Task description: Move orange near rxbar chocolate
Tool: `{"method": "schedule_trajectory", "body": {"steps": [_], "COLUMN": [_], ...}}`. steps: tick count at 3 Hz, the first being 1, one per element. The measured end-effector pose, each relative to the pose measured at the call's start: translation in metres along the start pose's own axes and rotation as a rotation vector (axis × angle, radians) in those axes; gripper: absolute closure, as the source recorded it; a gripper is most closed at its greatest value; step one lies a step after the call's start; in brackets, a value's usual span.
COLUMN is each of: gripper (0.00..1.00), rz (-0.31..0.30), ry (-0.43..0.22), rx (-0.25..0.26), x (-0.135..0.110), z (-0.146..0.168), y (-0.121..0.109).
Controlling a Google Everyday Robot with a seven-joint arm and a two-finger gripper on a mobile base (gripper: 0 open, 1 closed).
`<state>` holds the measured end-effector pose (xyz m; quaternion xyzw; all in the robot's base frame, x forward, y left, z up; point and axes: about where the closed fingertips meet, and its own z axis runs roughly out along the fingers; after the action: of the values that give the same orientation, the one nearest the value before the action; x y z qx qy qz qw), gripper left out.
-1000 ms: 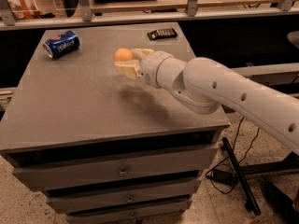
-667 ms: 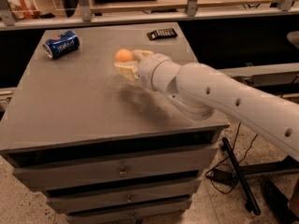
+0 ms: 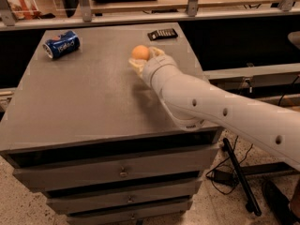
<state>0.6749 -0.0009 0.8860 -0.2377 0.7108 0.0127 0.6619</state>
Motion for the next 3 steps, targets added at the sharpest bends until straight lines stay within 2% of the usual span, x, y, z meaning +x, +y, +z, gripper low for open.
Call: {"method": "schedule_trajectory", "body": {"steps": [1,2,3], "gripper": [1.0,1.0,1.0], "rz": [-0.035,-0.024,0.028], "ry": [-0.008,0.002,0.034], "rx": [0.172,0.294,0.349], "x": [-0.003,-0.004,0.003], "z": [0.005,0.01,0.018], "y": [-0.049,-0.092,-0.126]}}
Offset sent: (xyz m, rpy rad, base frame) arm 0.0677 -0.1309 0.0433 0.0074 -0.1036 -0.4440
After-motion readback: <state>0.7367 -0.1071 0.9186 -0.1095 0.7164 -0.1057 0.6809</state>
